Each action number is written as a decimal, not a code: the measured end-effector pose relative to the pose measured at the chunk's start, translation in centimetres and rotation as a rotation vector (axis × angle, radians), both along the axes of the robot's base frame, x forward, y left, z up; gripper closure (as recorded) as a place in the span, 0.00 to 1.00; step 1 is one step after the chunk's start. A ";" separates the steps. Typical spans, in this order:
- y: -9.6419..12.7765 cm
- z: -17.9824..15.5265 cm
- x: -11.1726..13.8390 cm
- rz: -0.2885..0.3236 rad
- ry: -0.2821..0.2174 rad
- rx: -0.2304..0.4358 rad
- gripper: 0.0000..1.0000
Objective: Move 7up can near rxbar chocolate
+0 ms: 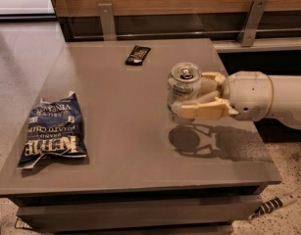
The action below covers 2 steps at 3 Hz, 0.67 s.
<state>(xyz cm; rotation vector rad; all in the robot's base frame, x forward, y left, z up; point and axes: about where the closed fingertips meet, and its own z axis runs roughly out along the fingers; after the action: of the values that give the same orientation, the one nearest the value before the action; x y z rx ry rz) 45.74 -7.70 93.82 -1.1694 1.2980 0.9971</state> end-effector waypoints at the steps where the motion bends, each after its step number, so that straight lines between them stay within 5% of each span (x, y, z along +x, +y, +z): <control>1: -1.6 2.7 5.5 -0.083 -0.012 0.034 1.00; 2: -3.2 4.2 11.2 -0.204 -0.015 0.077 1.00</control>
Offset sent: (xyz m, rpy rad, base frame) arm 0.1851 -0.0619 0.0556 0.1280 -0.0161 -0.3798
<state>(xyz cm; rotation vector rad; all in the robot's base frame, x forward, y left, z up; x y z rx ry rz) 56.95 -10.88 97.98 -0.9635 1.3269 0.8791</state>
